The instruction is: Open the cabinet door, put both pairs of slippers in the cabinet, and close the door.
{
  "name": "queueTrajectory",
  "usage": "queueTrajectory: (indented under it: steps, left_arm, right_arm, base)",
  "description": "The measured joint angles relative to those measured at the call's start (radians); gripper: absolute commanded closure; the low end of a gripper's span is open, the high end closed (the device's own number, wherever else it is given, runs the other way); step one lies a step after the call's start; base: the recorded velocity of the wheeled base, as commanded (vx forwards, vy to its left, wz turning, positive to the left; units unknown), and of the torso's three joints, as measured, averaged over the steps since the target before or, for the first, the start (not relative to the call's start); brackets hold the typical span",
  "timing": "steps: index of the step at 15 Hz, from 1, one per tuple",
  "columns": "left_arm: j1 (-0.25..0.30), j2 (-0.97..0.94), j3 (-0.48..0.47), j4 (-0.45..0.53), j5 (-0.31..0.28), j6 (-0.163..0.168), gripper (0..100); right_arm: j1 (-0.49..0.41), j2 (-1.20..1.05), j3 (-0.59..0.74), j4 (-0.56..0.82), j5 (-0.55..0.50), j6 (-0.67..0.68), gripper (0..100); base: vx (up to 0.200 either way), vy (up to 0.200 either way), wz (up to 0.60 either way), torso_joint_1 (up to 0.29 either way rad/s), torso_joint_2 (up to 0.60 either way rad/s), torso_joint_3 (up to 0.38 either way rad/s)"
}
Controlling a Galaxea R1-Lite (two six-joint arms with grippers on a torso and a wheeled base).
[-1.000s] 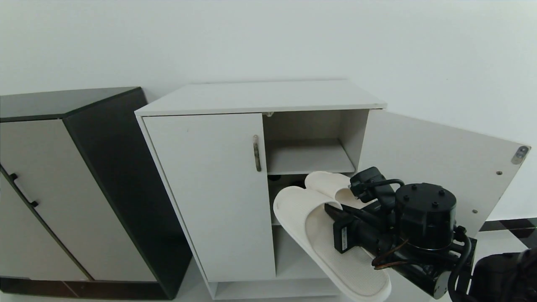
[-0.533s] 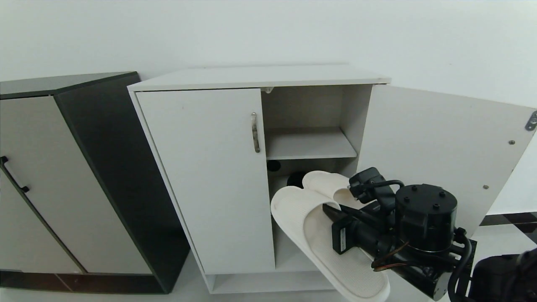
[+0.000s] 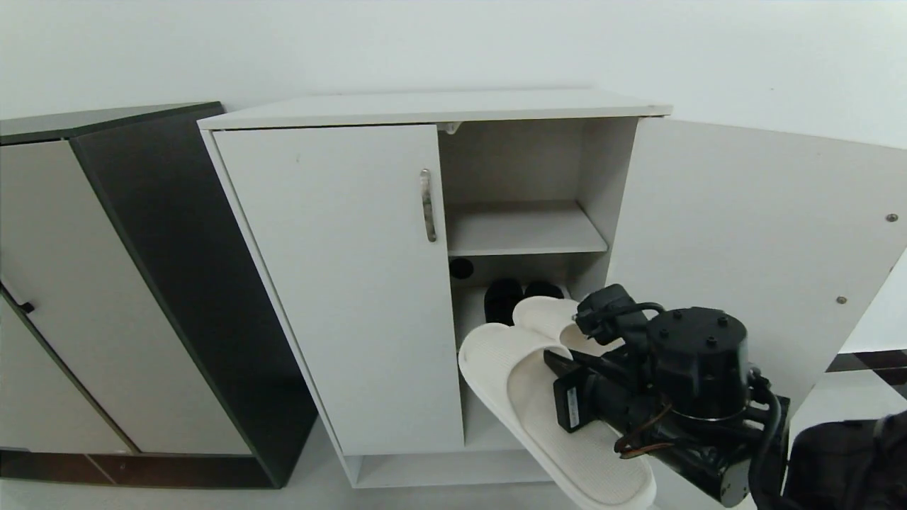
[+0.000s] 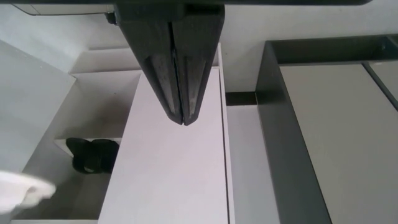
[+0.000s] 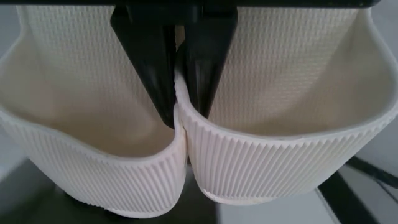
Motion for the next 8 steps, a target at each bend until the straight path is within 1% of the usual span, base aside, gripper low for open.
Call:
queueTrajectory:
  steps: [1, 2, 3, 4, 5, 8]
  left_arm:
    - [0.0, 0.0, 0.0, 0.0, 0.0, 0.0, 100]
    - [0.0, 0.0, 0.0, 0.0, 0.0, 0.0, 100]
    - [0.0, 0.0, 0.0, 0.0, 0.0, 0.0, 100]
    - [0.0, 0.0, 0.0, 0.0, 0.0, 0.0, 100]
    - [0.0, 0.0, 0.0, 0.0, 0.0, 0.0, 100]
    - [0.0, 0.0, 0.0, 0.0, 0.0, 0.0, 100]
  right_arm:
    - [0.011, -0.026, -0.071, 0.16, -0.039, 0.057, 100]
    - [0.026, -0.051, -0.142, 0.288, -0.09, 0.102, 100]
    - [0.041, -0.072, -0.214, 0.37, -0.167, 0.143, 100]
    - [0.059, -0.089, -0.285, 0.411, -0.243, 0.179, 100]
    - [0.074, -0.098, -0.336, 0.432, -0.29, 0.196, 100]
    - [0.093, -0.071, -0.416, 0.436, -0.384, 0.206, 100]
  base:
    - [0.0, 0.0, 0.0, 0.0, 0.0, 0.0]
    - [0.0, 0.0, 0.0, 0.0, 0.0, 0.0]
    - [0.0, 0.0, 0.0, 0.0, 0.0, 0.0]
    - [0.0, 0.0, 0.0, 0.0, 0.0, 0.0]
    - [0.0, 0.0, 0.0, 0.0, 0.0, 0.0]
    - [0.0, 0.0, 0.0, 0.0, 0.0, 0.0]
